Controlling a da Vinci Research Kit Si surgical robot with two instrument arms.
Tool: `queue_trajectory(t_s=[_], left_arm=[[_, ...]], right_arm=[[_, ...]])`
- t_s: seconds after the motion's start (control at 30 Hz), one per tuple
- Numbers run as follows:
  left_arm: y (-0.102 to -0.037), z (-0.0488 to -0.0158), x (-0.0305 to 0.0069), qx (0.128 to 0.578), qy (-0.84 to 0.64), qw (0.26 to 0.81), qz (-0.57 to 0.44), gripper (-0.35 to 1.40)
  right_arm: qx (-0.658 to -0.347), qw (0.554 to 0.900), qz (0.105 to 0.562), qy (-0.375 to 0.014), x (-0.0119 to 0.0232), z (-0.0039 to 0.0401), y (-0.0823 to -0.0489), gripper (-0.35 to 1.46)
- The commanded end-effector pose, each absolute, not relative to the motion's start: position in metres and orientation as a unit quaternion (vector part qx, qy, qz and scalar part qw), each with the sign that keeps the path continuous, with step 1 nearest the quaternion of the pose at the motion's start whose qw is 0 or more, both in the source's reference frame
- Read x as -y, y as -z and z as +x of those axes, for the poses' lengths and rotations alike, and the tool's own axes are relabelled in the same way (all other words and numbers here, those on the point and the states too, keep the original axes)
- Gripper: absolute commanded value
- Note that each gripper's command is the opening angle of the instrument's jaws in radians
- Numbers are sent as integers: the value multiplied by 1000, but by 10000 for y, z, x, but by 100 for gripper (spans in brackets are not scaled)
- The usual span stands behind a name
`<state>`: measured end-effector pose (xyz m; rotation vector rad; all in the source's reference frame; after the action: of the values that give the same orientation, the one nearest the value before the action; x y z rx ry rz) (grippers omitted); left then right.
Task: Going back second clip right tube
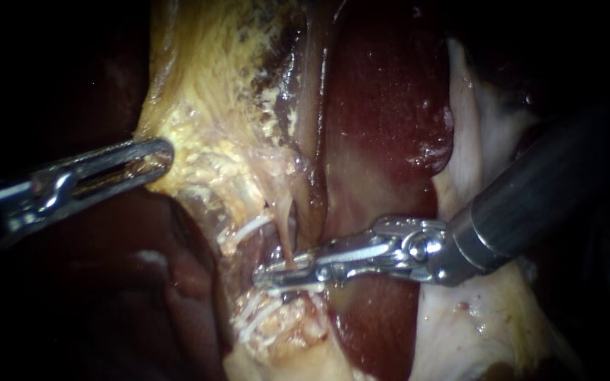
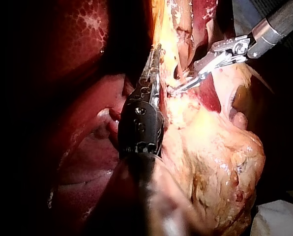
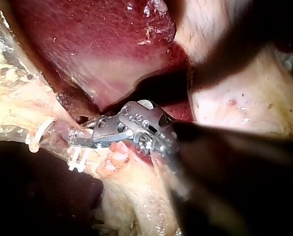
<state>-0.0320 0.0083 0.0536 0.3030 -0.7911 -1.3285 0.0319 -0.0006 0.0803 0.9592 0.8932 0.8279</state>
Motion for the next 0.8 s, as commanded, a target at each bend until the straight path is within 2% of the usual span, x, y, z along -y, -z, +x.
queue_trajectory(t_s=[0.03,0.1,0.13,0.23,0.27,0.3,0.47,0.8], left_arm=[[-536,-320,-83,356,597,705,137,-35],[-536,-319,-83,356,597,706,137,-35],[-536,-319,-83,356,597,706,137,-35],[-536,-319,-83,356,597,706,137,-35],[-536,-319,-82,356,597,706,137,-35],[-536,-319,-82,356,597,706,137,-35],[-537,-320,-81,356,599,704,137,-35],[-536,-320,-80,356,600,704,137,-35]], right_arm=[[-403,714,433,-374,6,319,-802,-35],[-403,714,435,-373,5,319,-802,-35],[-403,714,435,-373,5,320,-802,-25],[-403,714,433,-374,5,321,-802,34],[-405,715,426,-380,4,322,-802,48],[-406,715,420,-384,4,323,-802,53],[-431,739,388,-343,3,323,-807,60],[-456,763,350,-297,-1,313,-821,60]])
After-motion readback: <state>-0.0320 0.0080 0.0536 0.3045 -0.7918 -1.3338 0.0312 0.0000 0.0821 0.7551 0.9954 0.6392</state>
